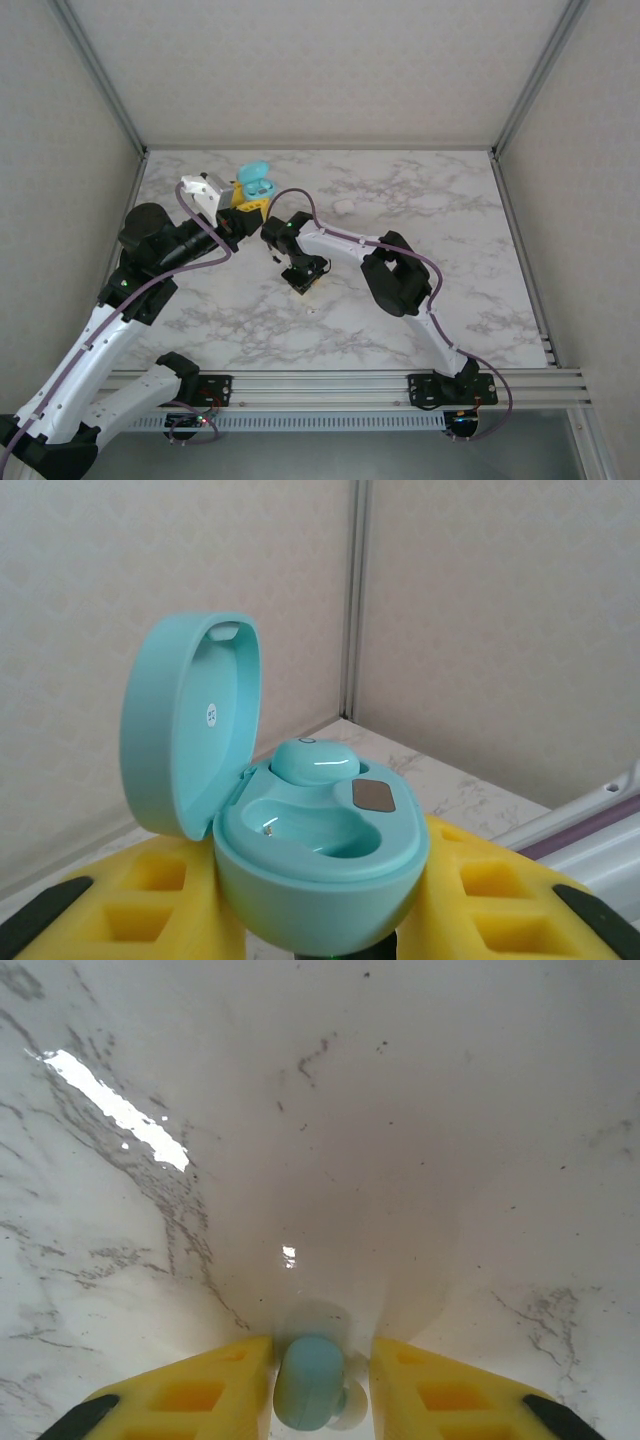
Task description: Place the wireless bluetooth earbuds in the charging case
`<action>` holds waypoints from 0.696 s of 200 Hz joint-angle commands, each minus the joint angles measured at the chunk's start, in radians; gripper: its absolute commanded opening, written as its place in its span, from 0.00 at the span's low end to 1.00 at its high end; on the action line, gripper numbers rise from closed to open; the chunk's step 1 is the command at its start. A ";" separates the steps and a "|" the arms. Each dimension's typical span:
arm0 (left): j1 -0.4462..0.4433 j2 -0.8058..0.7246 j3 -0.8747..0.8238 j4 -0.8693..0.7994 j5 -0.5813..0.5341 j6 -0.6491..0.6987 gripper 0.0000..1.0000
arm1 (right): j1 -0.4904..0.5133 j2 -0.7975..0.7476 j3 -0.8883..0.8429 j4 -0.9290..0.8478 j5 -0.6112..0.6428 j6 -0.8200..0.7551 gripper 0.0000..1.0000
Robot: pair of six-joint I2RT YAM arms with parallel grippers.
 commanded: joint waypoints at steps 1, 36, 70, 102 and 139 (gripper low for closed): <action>-0.007 -0.005 -0.009 0.017 -0.003 -0.012 0.27 | 0.008 0.069 0.005 0.018 -0.001 -0.009 0.31; -0.007 -0.007 -0.007 0.017 -0.002 -0.013 0.27 | 0.007 0.077 0.014 0.017 0.013 -0.019 0.31; -0.008 -0.005 -0.008 0.017 -0.001 -0.014 0.27 | 0.008 0.093 0.027 0.011 0.005 -0.024 0.34; -0.009 -0.005 -0.006 0.017 -0.004 -0.015 0.27 | 0.008 0.095 0.031 0.018 0.009 -0.027 0.34; -0.009 -0.005 -0.006 0.017 -0.002 -0.016 0.27 | 0.008 0.102 0.042 0.019 -0.001 -0.043 0.34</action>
